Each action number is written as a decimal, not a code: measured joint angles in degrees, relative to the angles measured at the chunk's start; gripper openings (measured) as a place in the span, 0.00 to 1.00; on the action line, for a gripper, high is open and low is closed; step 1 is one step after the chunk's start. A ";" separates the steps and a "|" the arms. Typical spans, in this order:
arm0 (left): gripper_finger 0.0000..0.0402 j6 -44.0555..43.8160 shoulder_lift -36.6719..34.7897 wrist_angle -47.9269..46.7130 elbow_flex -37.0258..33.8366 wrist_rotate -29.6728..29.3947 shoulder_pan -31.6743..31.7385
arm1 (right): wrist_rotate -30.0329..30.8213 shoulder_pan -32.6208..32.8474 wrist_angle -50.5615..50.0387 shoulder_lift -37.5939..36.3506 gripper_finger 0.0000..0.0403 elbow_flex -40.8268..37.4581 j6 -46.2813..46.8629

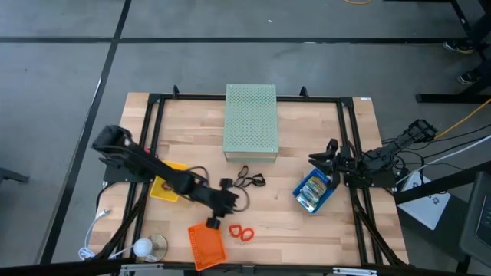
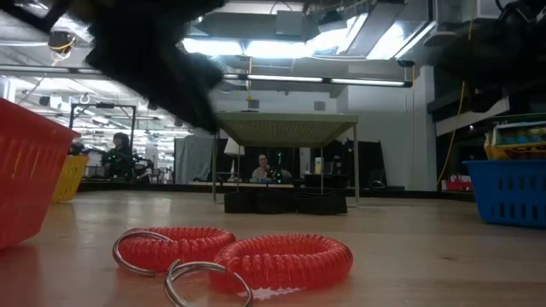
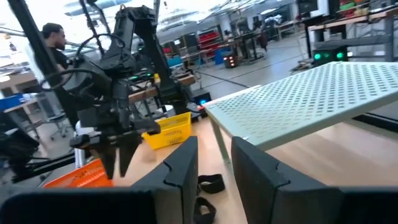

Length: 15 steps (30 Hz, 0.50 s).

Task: Pick & Place Office Desk Supplies
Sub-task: Put the orange spring keychain into the yellow bin

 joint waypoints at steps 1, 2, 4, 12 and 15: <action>0.27 0.14 1.71 -1.79 2.69 1.02 0.01 | -0.53 0.00 0.00 0.00 0.24 0.00 0.05; 0.27 0.25 3.47 -4.10 5.35 1.40 -0.02 | -1.06 0.00 -0.04 0.00 0.24 0.00 0.06; 0.26 0.87 7.21 -9.02 10.72 1.72 -0.06 | -1.20 0.00 -0.37 0.00 0.24 0.00 0.12; 0.26 1.11 18.89 -27.60 26.77 4.30 -0.07 | -1.52 0.00 -1.63 0.00 0.24 0.00 1.68; 0.25 1.45 22.02 -29.40 29.27 9.12 -0.07 | -3.23 0.00 -1.62 0.00 0.24 0.00 1.69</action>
